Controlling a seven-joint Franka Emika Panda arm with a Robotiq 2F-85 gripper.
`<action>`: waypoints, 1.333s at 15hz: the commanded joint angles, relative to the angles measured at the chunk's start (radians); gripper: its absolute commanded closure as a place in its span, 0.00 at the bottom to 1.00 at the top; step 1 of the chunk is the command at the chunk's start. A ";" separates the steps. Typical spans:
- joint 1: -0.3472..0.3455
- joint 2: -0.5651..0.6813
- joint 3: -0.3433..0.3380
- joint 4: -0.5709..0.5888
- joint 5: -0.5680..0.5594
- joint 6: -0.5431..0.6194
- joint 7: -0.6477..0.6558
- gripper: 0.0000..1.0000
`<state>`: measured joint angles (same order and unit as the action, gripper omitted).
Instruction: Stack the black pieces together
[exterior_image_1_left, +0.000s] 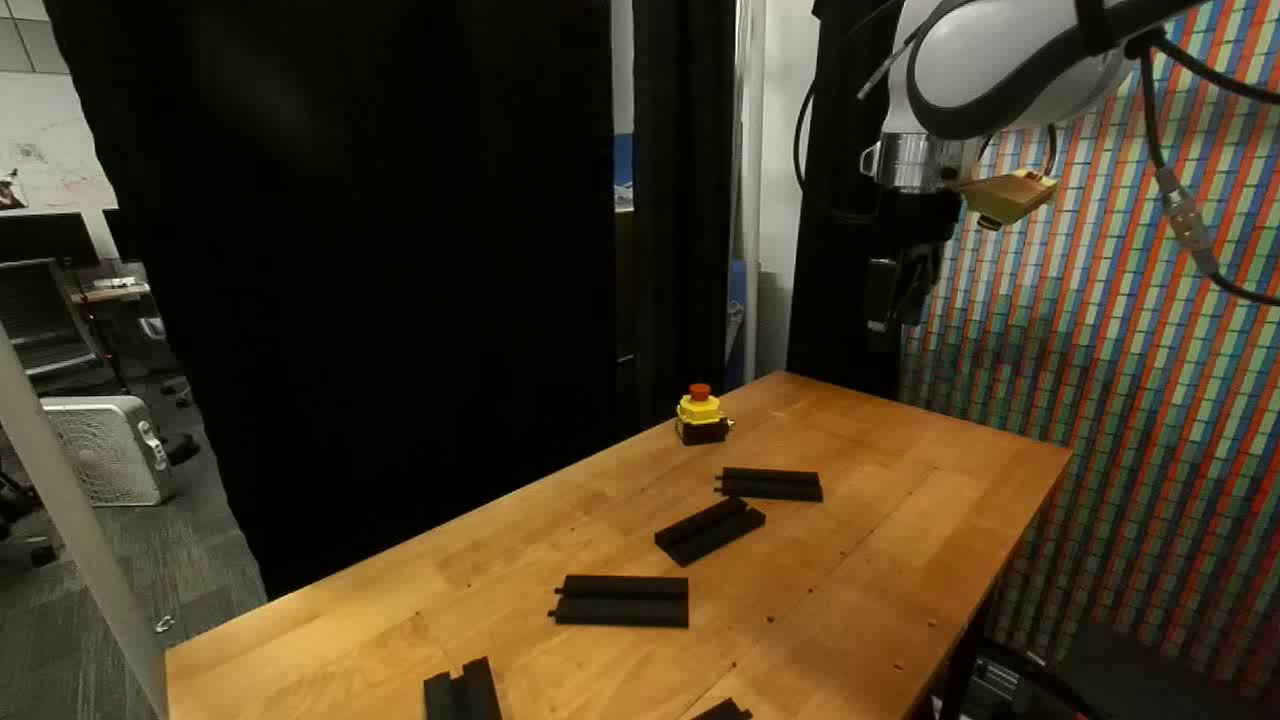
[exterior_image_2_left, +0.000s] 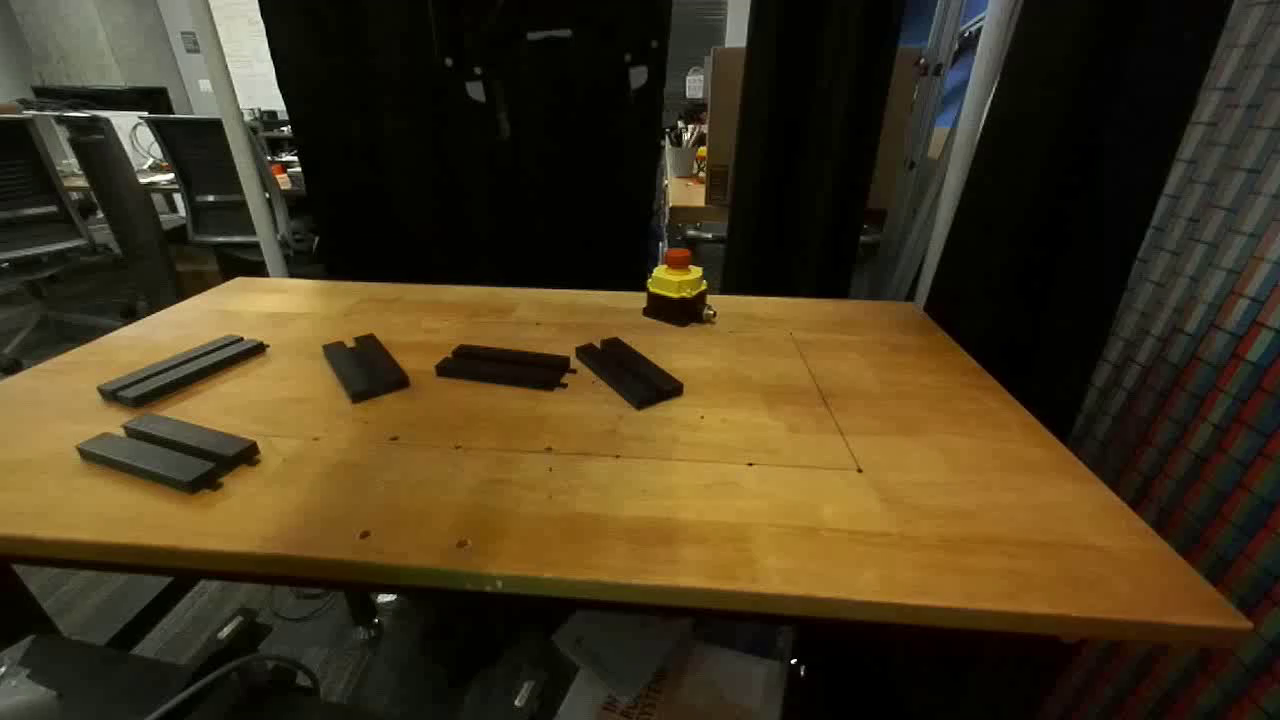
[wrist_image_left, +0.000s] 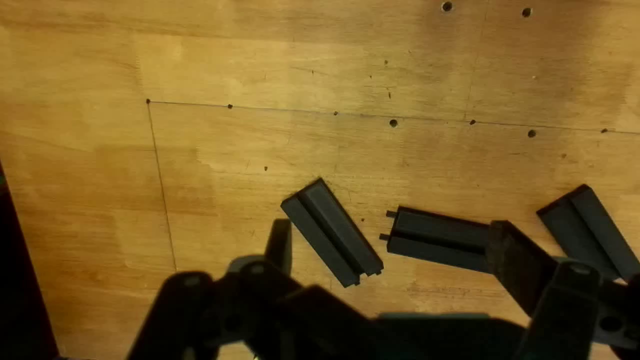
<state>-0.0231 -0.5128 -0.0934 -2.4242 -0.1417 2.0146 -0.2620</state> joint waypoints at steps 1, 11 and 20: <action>0.001 0.000 0.000 0.008 0.000 -0.002 0.000 0.00; 0.022 0.069 0.005 0.023 -0.010 0.037 -0.048 0.00; 0.056 0.360 0.015 0.111 -0.016 0.202 -0.213 0.00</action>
<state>0.0306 -0.2608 -0.0812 -2.3829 -0.1417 2.1738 -0.4114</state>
